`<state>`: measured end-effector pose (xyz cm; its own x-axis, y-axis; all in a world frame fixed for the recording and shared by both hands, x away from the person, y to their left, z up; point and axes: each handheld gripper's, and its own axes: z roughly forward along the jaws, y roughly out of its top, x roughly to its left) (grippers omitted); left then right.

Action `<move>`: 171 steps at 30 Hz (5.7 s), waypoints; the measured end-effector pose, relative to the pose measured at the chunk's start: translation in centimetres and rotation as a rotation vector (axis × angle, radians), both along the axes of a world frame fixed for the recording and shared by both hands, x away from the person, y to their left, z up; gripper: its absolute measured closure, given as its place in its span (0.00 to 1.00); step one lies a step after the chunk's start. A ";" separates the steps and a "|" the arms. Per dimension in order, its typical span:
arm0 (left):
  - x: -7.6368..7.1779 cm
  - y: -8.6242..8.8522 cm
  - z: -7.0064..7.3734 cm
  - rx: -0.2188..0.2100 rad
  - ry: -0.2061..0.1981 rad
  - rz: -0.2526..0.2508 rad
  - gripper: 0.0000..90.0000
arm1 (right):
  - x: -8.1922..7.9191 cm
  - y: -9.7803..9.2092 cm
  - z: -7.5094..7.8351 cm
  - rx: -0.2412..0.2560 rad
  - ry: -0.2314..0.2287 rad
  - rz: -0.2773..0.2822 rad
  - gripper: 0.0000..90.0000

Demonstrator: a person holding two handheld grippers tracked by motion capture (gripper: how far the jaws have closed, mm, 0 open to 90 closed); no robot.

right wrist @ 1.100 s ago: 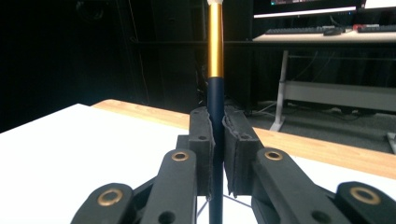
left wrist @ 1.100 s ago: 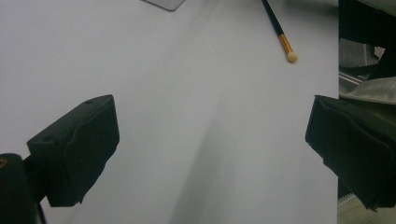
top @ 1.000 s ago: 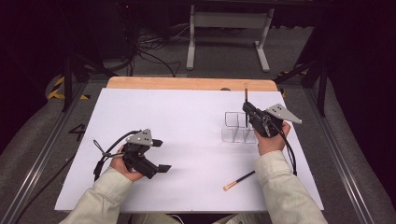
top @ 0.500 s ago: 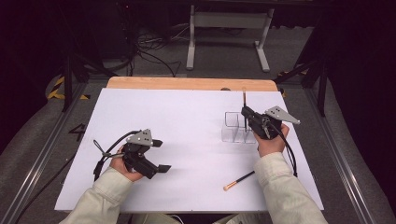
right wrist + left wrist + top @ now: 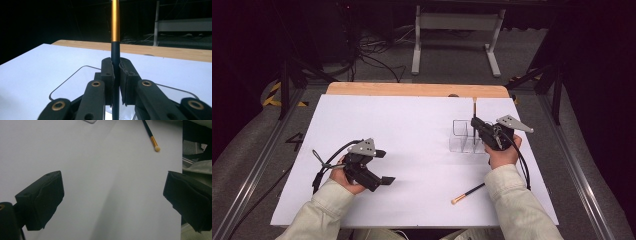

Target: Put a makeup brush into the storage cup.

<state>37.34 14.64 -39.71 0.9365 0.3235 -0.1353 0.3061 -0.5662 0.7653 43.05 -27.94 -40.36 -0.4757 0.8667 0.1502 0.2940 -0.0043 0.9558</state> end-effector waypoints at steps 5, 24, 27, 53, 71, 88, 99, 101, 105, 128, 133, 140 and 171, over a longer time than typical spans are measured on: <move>0.0 0.0 0.0 0.001 -0.001 0.001 0.04 | 0.0 -0.2 0.2 0.005 0.003 0.015 0.78; 0.0 2.0 -0.2 -0.017 0.000 0.045 0.04 | -3.8 -2.8 3.7 0.018 -0.047 0.145 0.00; 0.0 2.4 -0.1 -0.019 0.001 0.049 0.04 | -4.3 -2.9 4.0 0.014 -0.054 0.159 0.00; -0.1 4.0 -0.4 -0.018 0.001 0.099 0.04 | -7.5 -3.1 6.8 -0.217 0.023 0.345 0.01; -0.5 5.6 -0.9 -0.029 -0.006 0.143 0.03 | -7.6 -0.3 7.9 -0.522 0.178 0.508 0.01; -0.4 5.8 -0.9 -0.028 0.002 0.153 0.03 | -7.0 1.3 7.9 -0.684 0.338 0.632 0.01; -0.4 5.8 -1.0 -0.026 0.002 0.156 0.03 | -6.8 2.2 7.3 -0.748 0.400 0.666 0.01; -0.4 5.9 -1.0 -0.026 0.002 0.157 0.03 | -6.8 2.3 7.2 -0.760 0.408 0.673 0.01; -0.5 6.0 -1.1 -0.024 0.004 0.158 0.03 | -6.8 2.6 6.8 -0.778 0.424 0.682 0.01; -0.5 6.1 -1.2 -0.024 0.004 0.160 0.03 | -6.6 3.8 3.0 -0.843 0.555 0.734 0.04; -0.5 6.1 -1.2 -0.024 0.002 0.160 0.03 | -6.6 4.0 2.5 -0.839 0.559 0.733 0.05; -0.5 6.2 -1.2 -0.026 0.005 0.159 0.03 | -6.6 4.1 1.6 -0.848 0.569 0.729 0.06; -0.5 6.1 -1.2 -0.028 0.007 0.151 0.03 | -6.5 4.4 -1.6 -0.970 0.631 0.725 0.21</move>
<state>36.89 20.73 -40.95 0.8764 0.4567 -0.1528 0.3918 -0.4916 0.7777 36.58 -23.56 -41.99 -0.9422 0.3348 -0.0111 0.3267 0.9259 0.1896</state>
